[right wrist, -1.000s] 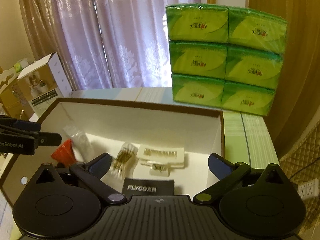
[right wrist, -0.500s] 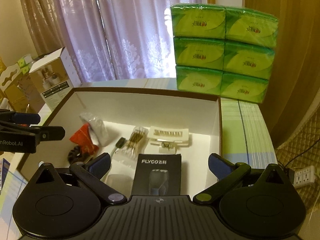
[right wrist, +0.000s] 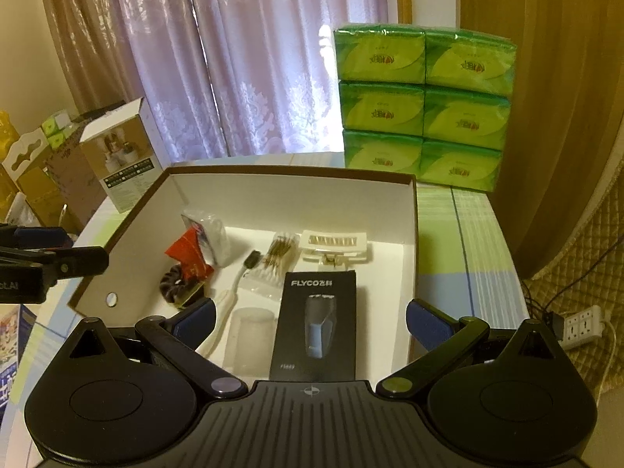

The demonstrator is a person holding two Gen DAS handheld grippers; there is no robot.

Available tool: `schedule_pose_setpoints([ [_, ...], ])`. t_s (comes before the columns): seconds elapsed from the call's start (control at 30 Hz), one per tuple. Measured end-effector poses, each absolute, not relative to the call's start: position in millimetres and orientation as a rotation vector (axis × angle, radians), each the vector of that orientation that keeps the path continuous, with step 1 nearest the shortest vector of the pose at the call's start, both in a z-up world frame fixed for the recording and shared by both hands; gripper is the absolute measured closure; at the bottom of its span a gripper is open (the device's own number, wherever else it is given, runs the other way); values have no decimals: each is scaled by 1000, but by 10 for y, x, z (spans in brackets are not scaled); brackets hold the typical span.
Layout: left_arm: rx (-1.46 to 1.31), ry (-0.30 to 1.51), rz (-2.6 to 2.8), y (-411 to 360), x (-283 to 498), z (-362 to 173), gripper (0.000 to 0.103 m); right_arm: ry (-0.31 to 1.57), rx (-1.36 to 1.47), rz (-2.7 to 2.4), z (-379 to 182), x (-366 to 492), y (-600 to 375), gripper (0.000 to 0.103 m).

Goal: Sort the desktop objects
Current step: 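Withdraw both tools from the box toward the pill bottle and green tube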

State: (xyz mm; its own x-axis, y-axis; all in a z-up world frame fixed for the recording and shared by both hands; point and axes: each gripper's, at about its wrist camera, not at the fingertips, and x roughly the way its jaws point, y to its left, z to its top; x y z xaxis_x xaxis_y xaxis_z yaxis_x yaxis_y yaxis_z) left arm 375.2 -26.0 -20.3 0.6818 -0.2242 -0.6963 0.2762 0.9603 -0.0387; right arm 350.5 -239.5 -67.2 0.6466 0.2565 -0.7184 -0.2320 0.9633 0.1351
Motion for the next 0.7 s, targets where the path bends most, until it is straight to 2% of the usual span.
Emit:
schedule_pose_setpoints([
  [0.7, 41, 784, -274, 0, 2780, -203, 19, 799, 17, 312, -490, 2618, -2182, 2],
])
